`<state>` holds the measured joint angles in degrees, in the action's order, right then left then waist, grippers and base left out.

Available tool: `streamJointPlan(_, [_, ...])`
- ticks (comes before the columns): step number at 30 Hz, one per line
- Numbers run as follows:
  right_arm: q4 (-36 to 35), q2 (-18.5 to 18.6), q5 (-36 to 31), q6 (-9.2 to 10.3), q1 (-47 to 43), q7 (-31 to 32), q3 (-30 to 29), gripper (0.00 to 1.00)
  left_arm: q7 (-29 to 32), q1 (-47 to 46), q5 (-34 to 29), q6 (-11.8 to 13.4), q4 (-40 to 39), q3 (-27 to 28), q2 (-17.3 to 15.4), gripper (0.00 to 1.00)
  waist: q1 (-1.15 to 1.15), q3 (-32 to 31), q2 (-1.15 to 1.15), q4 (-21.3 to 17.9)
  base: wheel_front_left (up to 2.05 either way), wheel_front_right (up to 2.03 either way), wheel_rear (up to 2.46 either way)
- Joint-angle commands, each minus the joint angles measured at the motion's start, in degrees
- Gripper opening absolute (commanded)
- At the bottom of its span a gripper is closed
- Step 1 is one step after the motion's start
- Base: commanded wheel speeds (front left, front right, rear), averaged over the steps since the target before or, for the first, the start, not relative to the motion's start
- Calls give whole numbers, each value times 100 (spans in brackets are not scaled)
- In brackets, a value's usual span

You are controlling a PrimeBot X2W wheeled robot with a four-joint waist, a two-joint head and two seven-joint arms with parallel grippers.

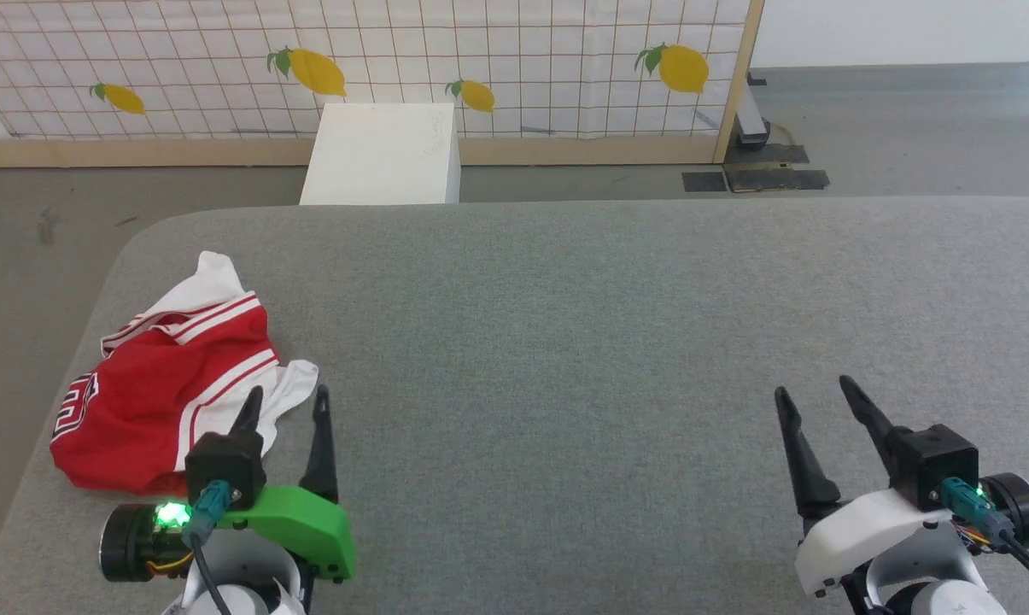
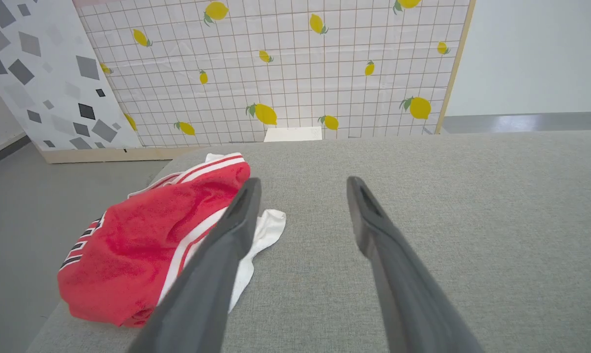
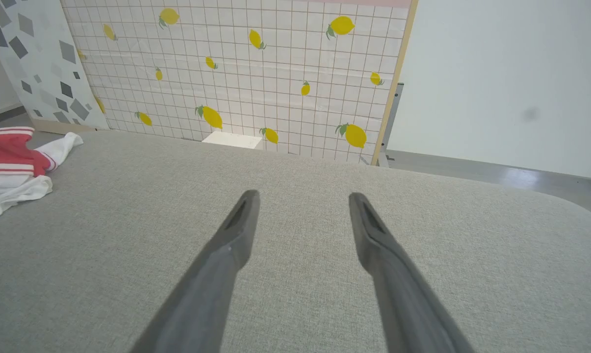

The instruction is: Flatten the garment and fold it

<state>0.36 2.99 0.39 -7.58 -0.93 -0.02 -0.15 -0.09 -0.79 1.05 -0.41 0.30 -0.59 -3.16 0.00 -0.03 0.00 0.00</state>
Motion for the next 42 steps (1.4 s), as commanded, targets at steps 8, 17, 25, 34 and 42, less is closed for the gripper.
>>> streamJointPlan(8, [45, -1, 54, 1, 23, -65, -45, 100, -113, -91, 90, 77, 166, -104, 2, 100, 0, -10, 0, 62, 0, 0, 0])
streamJointPlan(17, [98, -2, 124, 2, 52, -143, -84, 100, -249, -183, 203, 173, 358, -187, -26, 100, 0, -22, 0, 345, 0, 0, 0])
streamJointPlan(25, [144, -3, 183, 2, 67, -213, -115, 100, -343, -237, 289, 246, 476, -245, -59, 100, 0, -29, 0, 671, 0, 0, 0])
streamJointPlan(34, [219, -4, 259, 3, 97, -299, -134, 100, -445, -287, 393, 335, 598, -313, -104, 100, 0, -37, 0, 1096, 0, 0, 0])
streamJointPlan(42, [291, -4, 314, 3, 131, -378, -142, 100, -521, -329, 489, 415, 694, -382, -150, 100, 0, -62, 0, 1458, 0, 0, 0])
